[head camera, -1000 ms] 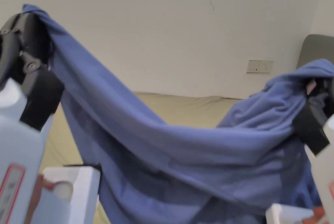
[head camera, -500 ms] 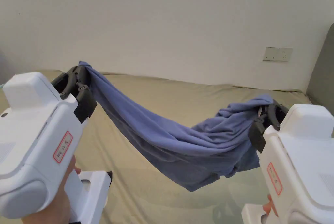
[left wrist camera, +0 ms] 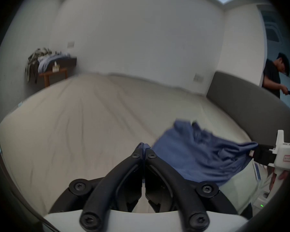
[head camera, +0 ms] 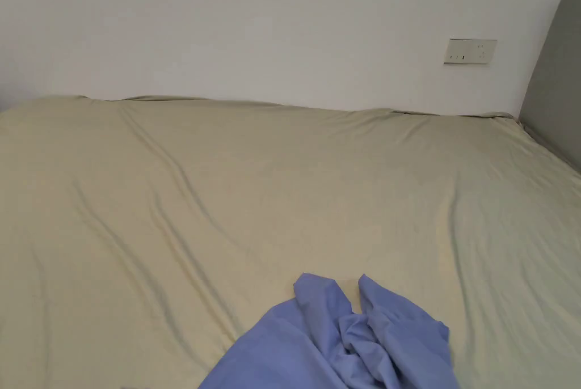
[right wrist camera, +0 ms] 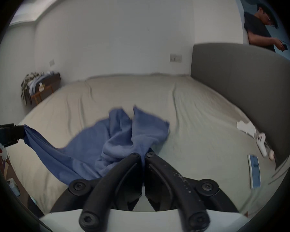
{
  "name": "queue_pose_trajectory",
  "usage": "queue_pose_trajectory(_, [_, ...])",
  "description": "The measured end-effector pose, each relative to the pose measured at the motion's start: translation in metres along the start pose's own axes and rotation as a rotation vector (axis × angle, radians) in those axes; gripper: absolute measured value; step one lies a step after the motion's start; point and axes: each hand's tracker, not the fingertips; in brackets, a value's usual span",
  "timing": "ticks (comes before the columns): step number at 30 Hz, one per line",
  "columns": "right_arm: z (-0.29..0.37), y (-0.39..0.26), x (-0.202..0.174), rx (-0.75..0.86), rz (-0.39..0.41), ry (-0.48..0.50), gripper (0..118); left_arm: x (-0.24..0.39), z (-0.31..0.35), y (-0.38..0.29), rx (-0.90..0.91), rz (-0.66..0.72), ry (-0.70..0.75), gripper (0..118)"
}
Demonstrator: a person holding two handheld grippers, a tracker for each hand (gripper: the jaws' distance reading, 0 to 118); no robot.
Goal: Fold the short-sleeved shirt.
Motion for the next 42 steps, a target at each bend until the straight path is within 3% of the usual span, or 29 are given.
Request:
queue_pose_trajectory(2, [-0.007,-0.019,0.003,-0.066,-0.026,-0.013,3,-0.004,-0.008,-0.025,-0.129,0.01,0.02,0])
queue_pose_trajectory(4, [-0.019,-0.038,0.003,-0.137,0.011,-0.049,3,-0.008,-0.018,-0.047,-0.216,0.008,0.036,1])
queue_pose_trajectory(6, [-0.034,-0.055,0.005,-0.206,-0.002,-0.069,3,-0.011,-0.028,-0.06,-0.293,0.024,0.067,2])
queue_pose_trajectory(8, [-0.049,-0.072,0.011,-0.276,-0.021,-0.078,3,-0.014,-0.034,-0.072,-0.327,0.039,0.092,12])
queue_pose_trajectory(9, [-0.054,-0.078,0.013,-0.3,-0.02,-0.078,4,-0.015,-0.038,-0.076,-0.363,0.036,0.102,24])
queue_pose_trajectory(10, [-0.057,-0.079,0.013,-0.298,-0.01,-0.075,15,-0.015,-0.039,-0.079,-0.345,0.027,0.099,56])
queue_pose_trajectory(11, [-0.055,-0.079,0.013,-0.291,-0.009,-0.074,34,-0.017,-0.039,-0.08,-0.343,0.025,0.096,83])
queue_pose_trajectory(13, [-0.038,-0.067,0.018,-0.213,-0.002,-0.096,88,-0.014,-0.026,-0.069,-0.287,0.0,0.075,118])
queue_pose_trajectory(14, [-0.026,-0.057,0.023,-0.162,-0.003,-0.103,101,-0.012,-0.013,-0.059,-0.192,-0.005,0.066,118])
queue_pose_trajectory(15, [-0.015,-0.045,0.027,-0.13,-0.013,-0.125,107,-0.01,0.001,-0.049,-0.11,0.001,0.057,118])
queue_pose_trajectory(20, [0.051,0.019,0.05,0.168,-0.078,-0.082,118,0.016,0.058,0.011,0.325,-0.044,-0.064,118])
queue_pose_trajectory(23, [0.074,0.03,0.053,0.222,-0.108,-0.199,118,0.038,0.067,0.022,0.436,-0.127,-0.049,118])
queue_pose_trajectory(24, [0.079,0.026,0.054,0.309,-0.13,-0.203,118,0.043,0.069,0.021,0.445,-0.14,-0.053,118])
queue_pose_trajectory(25, [0.087,0.018,0.055,0.431,-0.131,-0.171,99,0.047,0.073,0.017,0.482,-0.151,-0.073,116])
queue_pose_trajectory(26, [0.091,0.013,0.055,0.459,-0.135,-0.144,71,0.05,0.077,0.013,0.516,-0.155,-0.106,104])
queue_pose_trajectory(27, [0.093,0.013,0.056,0.44,-0.141,-0.142,34,0.051,0.077,0.01,0.506,-0.145,-0.144,77])
queue_pose_trajectory(28, [0.091,0.008,0.054,0.429,-0.137,-0.152,3,0.055,0.076,0.007,0.499,-0.142,-0.129,17])
queue_pose_trajectory(29, [0.092,0.002,0.054,0.46,-0.129,-0.163,2,0.06,0.075,0.002,0.484,-0.171,-0.084,2])
queue_pose_trajectory(32, [0.093,0.002,0.049,0.5,-0.054,-0.194,2,0.064,0.071,0.004,0.477,-0.202,-0.121,0])
queue_pose_trajectory(35, [0.088,0.006,0.052,0.494,-0.061,-0.169,2,0.071,0.05,0.024,0.461,-0.203,-0.146,0])
queue_pose_trajectory(39, [0.071,0.015,0.057,0.467,-0.084,-0.158,2,0.086,-0.044,0.086,0.13,-0.216,-0.277,0])
queue_pose_trajectory(40, [0.067,0.018,0.059,0.457,-0.089,-0.152,2,0.09,-0.083,0.102,-0.009,-0.206,-0.322,12])
queue_pose_trajectory(41, [0.062,0.02,0.061,0.449,-0.094,-0.142,2,0.094,-0.117,0.114,-0.106,-0.193,-0.355,36])
queue_pose_trajectory(42, [0.058,0.021,0.062,0.444,-0.097,-0.138,2,0.098,-0.147,0.122,-0.154,-0.177,-0.374,75])
